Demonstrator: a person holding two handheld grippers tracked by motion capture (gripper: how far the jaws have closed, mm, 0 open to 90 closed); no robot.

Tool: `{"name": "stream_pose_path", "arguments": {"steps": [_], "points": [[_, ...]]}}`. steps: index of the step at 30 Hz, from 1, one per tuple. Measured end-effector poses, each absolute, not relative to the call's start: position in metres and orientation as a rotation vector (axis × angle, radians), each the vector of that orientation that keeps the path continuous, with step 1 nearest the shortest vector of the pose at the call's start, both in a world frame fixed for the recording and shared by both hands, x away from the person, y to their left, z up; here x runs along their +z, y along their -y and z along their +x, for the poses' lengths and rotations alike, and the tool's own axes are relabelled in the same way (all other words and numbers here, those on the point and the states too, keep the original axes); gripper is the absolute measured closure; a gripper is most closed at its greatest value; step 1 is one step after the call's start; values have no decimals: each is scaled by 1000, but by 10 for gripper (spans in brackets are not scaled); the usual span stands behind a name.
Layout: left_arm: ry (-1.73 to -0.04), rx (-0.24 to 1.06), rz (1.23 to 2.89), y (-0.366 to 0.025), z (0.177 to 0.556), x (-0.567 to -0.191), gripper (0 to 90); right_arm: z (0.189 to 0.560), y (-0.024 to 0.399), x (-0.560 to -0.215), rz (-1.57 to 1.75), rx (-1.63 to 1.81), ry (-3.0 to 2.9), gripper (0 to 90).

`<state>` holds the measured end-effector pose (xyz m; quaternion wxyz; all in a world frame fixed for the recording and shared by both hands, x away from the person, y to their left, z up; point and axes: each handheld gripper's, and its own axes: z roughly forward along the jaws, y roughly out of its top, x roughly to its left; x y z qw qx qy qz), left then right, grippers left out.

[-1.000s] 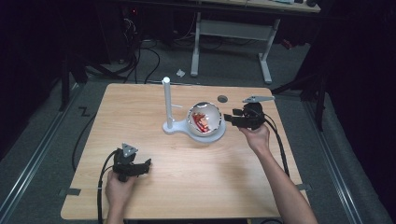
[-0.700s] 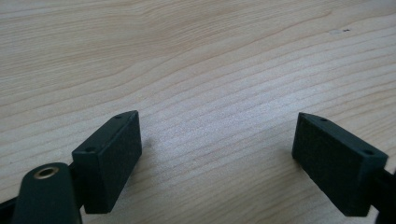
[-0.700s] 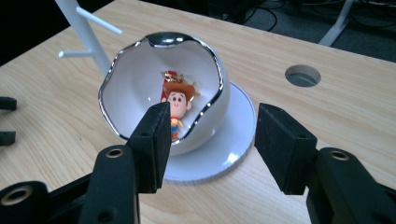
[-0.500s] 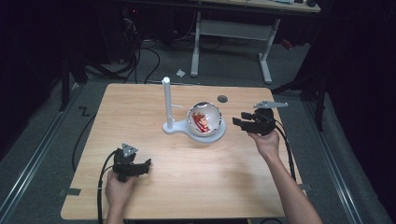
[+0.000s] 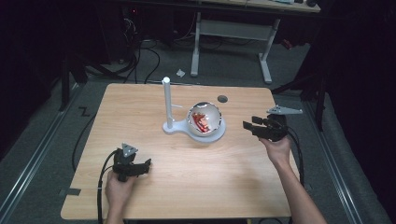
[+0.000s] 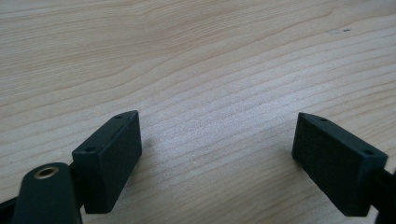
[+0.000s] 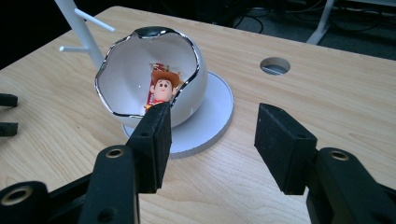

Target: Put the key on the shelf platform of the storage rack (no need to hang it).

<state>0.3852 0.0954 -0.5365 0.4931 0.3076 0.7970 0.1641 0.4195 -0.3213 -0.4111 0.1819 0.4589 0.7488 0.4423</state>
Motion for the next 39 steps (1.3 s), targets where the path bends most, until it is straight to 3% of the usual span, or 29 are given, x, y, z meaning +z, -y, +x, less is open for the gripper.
{"name": "stream_pose_path", "arguments": {"steps": [39], "points": [[-1936,399,750,-94,384,-537,147,366,346,-415,1349,1356,-2043,469]]}}
